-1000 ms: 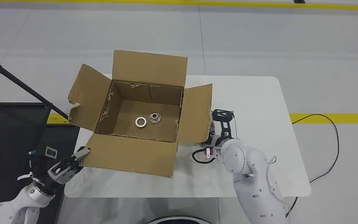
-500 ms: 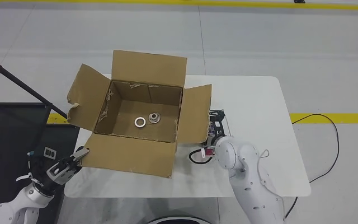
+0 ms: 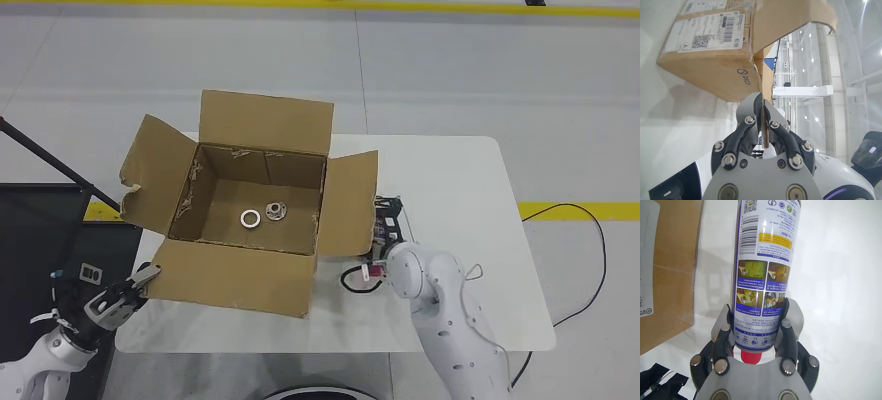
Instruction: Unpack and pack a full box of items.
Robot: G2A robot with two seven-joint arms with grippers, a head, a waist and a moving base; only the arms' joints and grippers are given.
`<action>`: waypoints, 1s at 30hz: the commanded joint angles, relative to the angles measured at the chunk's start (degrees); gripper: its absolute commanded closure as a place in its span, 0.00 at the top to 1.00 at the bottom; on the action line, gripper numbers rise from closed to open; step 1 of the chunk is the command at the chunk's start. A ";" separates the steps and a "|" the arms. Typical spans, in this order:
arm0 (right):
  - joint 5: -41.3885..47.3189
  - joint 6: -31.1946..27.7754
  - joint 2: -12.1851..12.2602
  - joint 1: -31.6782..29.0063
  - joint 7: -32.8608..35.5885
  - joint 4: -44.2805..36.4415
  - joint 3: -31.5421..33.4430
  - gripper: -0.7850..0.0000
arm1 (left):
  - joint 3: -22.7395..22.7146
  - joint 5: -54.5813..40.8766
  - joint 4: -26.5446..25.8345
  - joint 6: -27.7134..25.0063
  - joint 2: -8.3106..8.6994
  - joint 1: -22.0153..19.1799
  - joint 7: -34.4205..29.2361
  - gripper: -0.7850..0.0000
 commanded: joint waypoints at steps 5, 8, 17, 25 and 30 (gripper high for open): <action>-3.15 1.52 0.63 -1.34 0.71 -4.78 3.73 0.00 | 0.18 -0.22 -0.18 0.04 -0.04 -0.22 -0.80 0.00; -5.68 2.22 1.00 -1.92 1.43 -8.22 6.00 0.00 | 0.45 -0.22 -0.38 -0.04 -0.07 -0.25 -1.24 0.00; -12.58 3.82 1.57 -1.52 2.10 -18.80 10.91 0.00 | 1.67 -0.13 -1.02 -0.16 -0.21 -0.23 -2.10 0.00; -4.28 0.49 1.17 3.64 -2.41 -22.50 11.04 0.00 | 2.82 0.07 -1.58 -0.45 -0.34 -0.04 -2.62 0.00; 4.80 -3.50 0.55 9.61 -5.11 -18.16 7.74 0.00 | 3.24 -0.03 -1.98 -0.79 -0.43 0.31 -2.94 0.00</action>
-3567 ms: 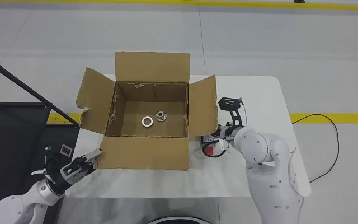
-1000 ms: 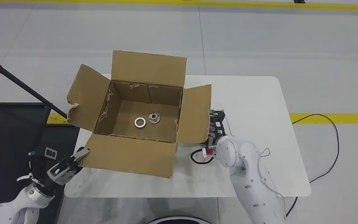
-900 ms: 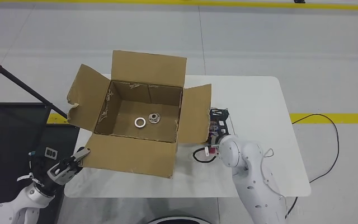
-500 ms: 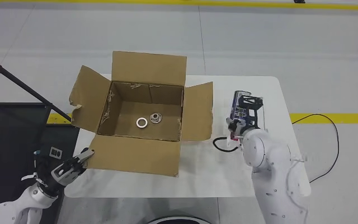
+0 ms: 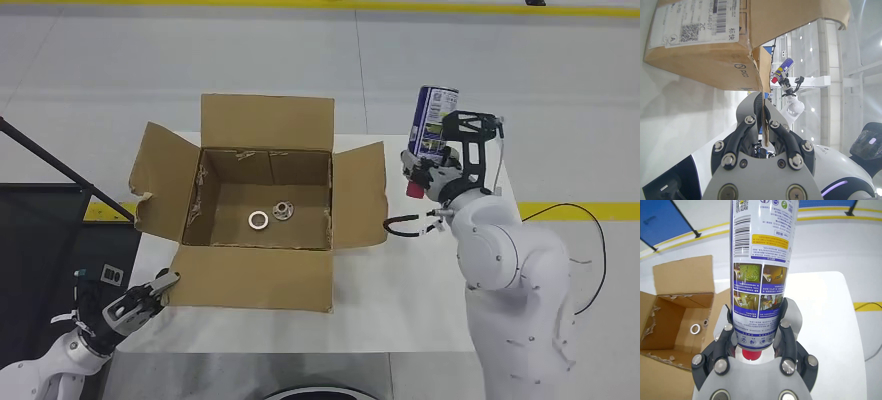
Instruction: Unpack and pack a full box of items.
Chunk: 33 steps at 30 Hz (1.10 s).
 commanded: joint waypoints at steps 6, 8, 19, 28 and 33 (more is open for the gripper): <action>11.32 -5.97 -1.23 8.91 -3.41 10.96 -7.38 0.00 | 0.36 -0.11 -0.27 -0.53 -0.12 0.62 -0.19 0.00; 13.33 -7.48 -1.65 11.39 -4.26 15.06 -9.78 0.00 | 0.34 -0.36 -0.23 -0.56 -0.15 0.70 -0.14 0.00; 25.22 -17.21 -4.21 20.38 -4.71 33.90 -21.02 0.00 | -1.34 -2.03 0.63 0.44 -0.21 1.00 0.60 1.00; 30.39 -21.14 -6.33 24.00 -6.11 42.83 -27.91 0.00 | -1.44 -2.07 0.82 0.61 -0.22 0.94 0.51 1.00; 29.78 -22.40 -7.77 26.30 -5.70 48.17 -32.69 0.00 | -1.44 -2.07 0.82 0.61 -0.22 0.94 0.51 1.00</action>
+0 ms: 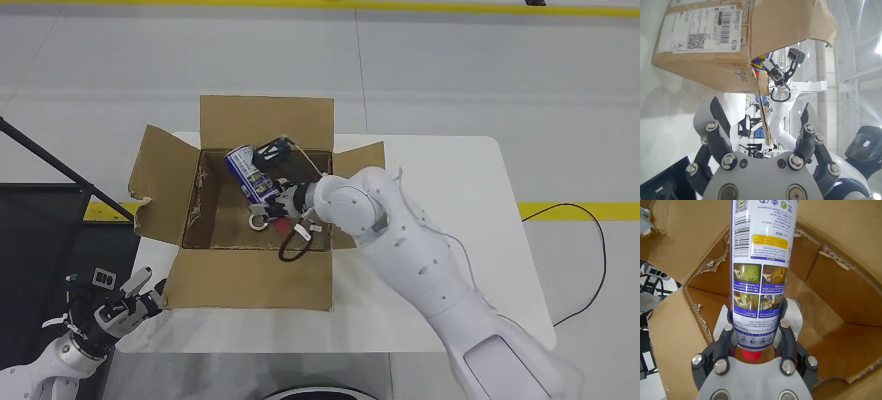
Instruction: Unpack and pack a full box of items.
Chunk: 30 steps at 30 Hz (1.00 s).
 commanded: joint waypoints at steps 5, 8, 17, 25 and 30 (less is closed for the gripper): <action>-0.14 -1.29 -1.83 2.75 1.96 7.60 -4.88 0.00 | 0.00 0.00 0.00 0.00 0.00 0.00 0.00 1.00; 0.67 -1.75 -2.80 4.04 2.31 11.67 -6.39 0.00 | 0.00 0.00 0.00 0.00 0.00 0.00 0.00 1.00; 1.02 -1.81 -5.25 6.85 1.52 19.33 -9.37 0.21 | 0.00 0.00 0.00 0.00 0.00 0.00 0.00 1.00; 0.34 -1.38 -6.68 8.26 0.78 22.78 -10.50 0.39 | 0.00 0.00 0.00 0.00 0.00 0.00 0.00 1.00; 0.00 -1.03 -7.08 8.95 0.70 23.62 -10.25 0.45 | 0.00 0.00 0.00 0.00 0.00 0.00 0.00 1.00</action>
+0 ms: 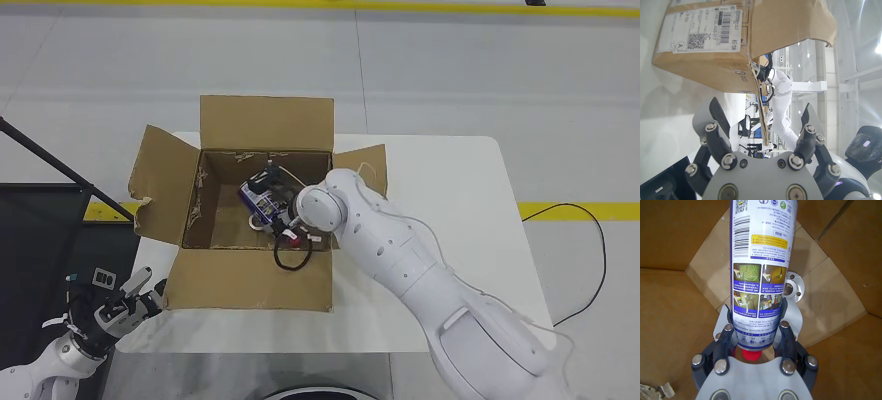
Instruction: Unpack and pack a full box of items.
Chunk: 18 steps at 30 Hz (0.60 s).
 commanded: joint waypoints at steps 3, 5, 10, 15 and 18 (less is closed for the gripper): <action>-0.31 0.32 -0.09 0.27 0.10 0.06 0.45 0.55 | 0.00 0.00 0.00 0.00 0.00 0.00 0.00 1.00; -0.58 0.47 -0.06 0.28 0.17 -0.06 0.71 0.66 | 0.00 0.00 0.00 0.00 0.00 0.00 0.00 1.00; -1.31 0.79 0.17 0.22 0.76 -0.99 1.54 0.87 | 0.00 0.00 0.00 0.00 0.00 0.00 0.00 1.00; -1.92 1.07 0.71 0.04 1.36 -3.10 3.03 0.96 | 0.00 0.00 0.00 0.00 0.00 0.00 0.00 1.00; -1.82 1.07 1.51 -0.02 1.62 -5.86 5.22 1.00 | 0.00 0.00 0.00 0.00 0.00 0.00 0.00 1.00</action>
